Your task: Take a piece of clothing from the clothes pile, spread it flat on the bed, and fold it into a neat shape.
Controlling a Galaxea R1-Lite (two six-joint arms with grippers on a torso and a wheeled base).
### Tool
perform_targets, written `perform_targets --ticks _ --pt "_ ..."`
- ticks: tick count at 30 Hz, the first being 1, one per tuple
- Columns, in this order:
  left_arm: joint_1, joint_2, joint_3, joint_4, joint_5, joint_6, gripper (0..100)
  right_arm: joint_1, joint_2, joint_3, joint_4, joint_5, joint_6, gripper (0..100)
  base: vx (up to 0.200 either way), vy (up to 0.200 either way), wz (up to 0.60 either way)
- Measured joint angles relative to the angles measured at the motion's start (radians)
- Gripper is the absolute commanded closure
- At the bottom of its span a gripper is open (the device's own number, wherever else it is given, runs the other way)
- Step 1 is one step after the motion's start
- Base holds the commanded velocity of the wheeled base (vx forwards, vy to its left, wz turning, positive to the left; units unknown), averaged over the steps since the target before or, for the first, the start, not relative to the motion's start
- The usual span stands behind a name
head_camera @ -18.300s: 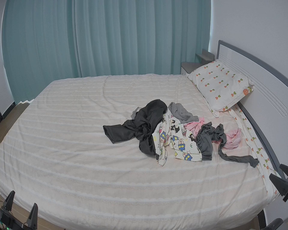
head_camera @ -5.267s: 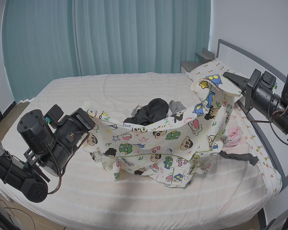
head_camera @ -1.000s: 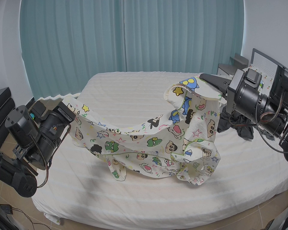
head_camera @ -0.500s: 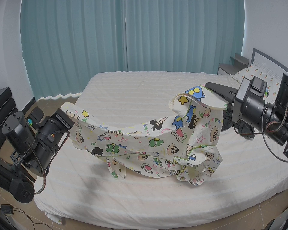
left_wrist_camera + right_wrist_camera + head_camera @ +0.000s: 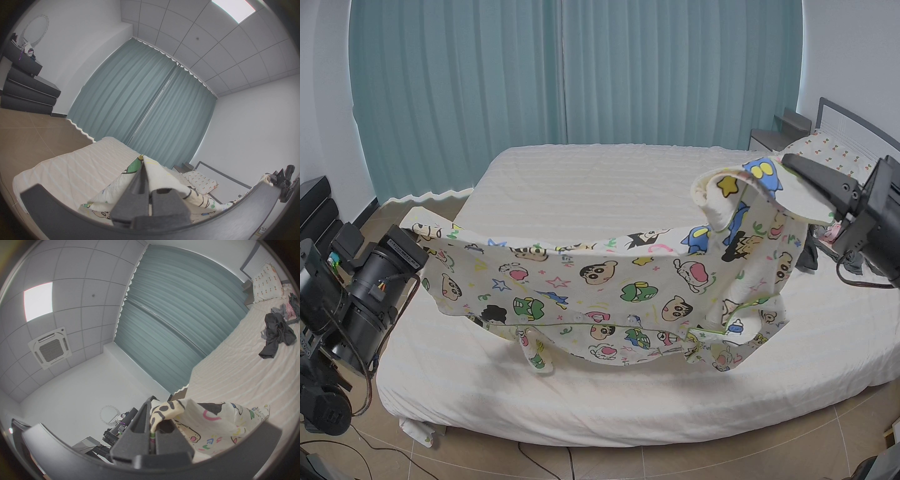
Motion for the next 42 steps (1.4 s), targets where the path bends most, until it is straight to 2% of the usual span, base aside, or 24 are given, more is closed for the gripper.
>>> perform_targets --ticks 7,17,34,42 --pt "-0.002 -0.079 0.035 0.001 -0.002 0.036 100 0.040 -0.100 0.034 0.006 0.008 -0.024 100 -0.029 0.000 0.00" --pt "-0.003 -0.122 0.054 0.001 -0.003 0.051 100 0.045 -0.152 0.040 0.007 0.030 -0.023 100 0.000 0.000 0.00" --pt "-0.053 -0.040 0.147 0.002 -0.005 0.036 100 -0.088 -0.027 0.066 -0.002 0.062 -0.018 100 0.000 0.000 0.00" --pt "-0.049 0.072 0.066 0.001 -0.004 0.033 100 -0.140 0.049 0.068 -0.013 0.063 -0.023 100 0.200 0.000 0.00"
